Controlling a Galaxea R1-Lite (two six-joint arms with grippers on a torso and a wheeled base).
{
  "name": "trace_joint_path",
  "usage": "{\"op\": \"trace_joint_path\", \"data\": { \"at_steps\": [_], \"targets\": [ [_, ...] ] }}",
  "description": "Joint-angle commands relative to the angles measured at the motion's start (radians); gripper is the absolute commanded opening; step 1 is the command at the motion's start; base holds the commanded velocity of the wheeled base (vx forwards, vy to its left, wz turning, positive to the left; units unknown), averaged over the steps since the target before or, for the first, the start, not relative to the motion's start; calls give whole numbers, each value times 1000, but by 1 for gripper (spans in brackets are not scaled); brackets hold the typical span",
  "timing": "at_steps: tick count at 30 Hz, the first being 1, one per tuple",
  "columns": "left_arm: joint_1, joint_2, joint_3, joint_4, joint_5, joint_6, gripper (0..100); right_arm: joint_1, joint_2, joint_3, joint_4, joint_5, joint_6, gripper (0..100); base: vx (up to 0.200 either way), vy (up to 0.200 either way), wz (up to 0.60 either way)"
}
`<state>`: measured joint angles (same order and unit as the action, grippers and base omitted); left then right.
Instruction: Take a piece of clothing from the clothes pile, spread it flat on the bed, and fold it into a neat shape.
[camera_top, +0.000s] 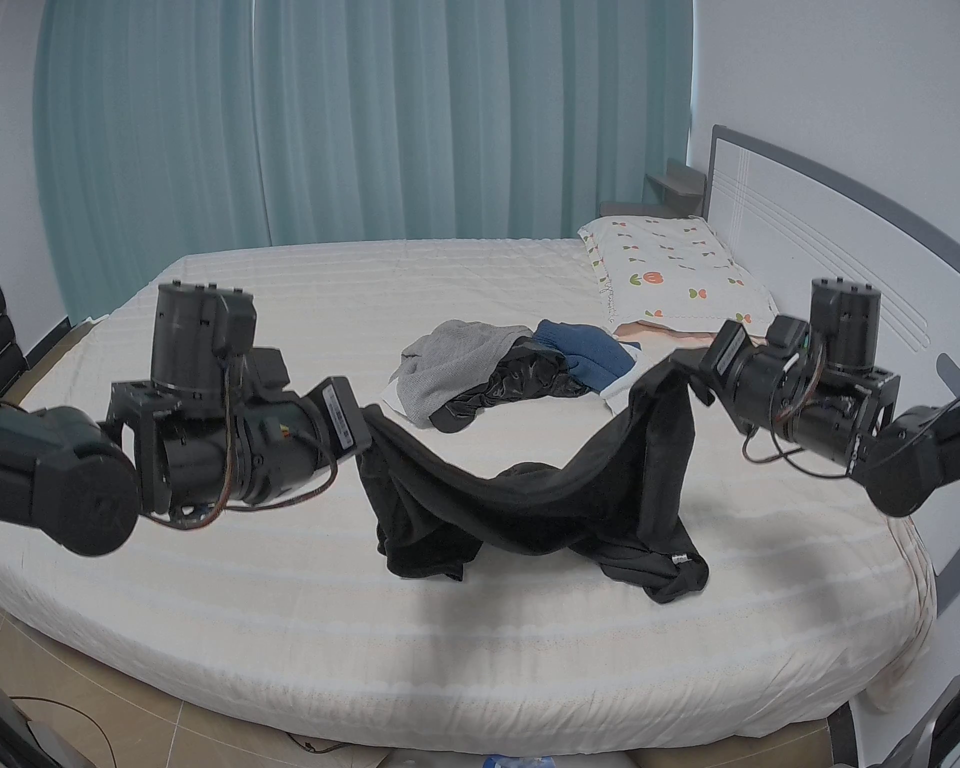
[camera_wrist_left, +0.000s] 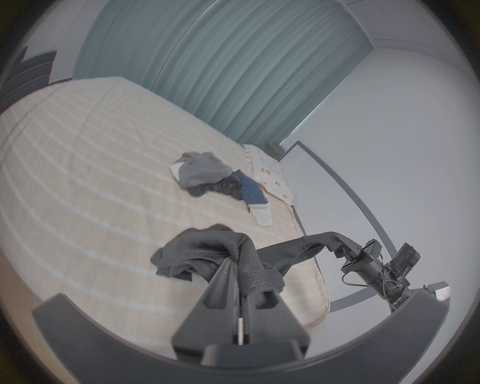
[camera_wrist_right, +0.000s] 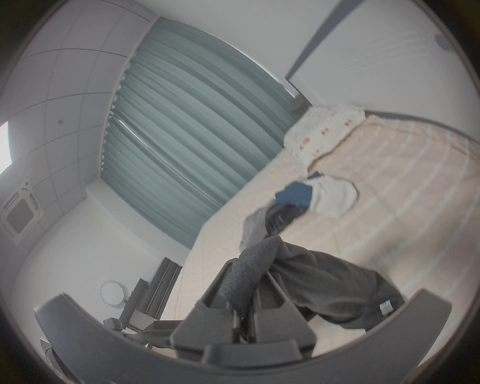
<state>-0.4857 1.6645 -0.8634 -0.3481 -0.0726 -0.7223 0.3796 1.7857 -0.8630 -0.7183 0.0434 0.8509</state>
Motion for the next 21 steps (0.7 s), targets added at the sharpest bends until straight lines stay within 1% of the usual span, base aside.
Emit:
{"op": "trace_joint_path", "data": {
  "at_steps": [1,3,4,5,9,18,21],
  "targets": [
    [-20,58,162,-138,-29,-52,0,21,55,124,-84,15,19,0,0,0,0],
    [-22,61,176,-164,-32,-62,0,21,57,125,-92,15,19,0,0,0,0],
    [-22,74,207,-224,-36,-86,0,21,61,128,-101,13,17,0,0,0,0],
    [-22,83,216,-241,-36,-89,0,21,60,133,-99,13,17,0,0,0,0],
    [-33,100,253,-255,-35,-92,0,21,60,157,-101,13,17,0,0,0,0],
    [-43,90,268,-256,-26,-92,0,55,40,176,-101,4,14,0,-200,0,0],
    [-43,95,264,-258,-23,-92,0,58,40,176,-102,3,13,0,0,0,0]
  ]
}}
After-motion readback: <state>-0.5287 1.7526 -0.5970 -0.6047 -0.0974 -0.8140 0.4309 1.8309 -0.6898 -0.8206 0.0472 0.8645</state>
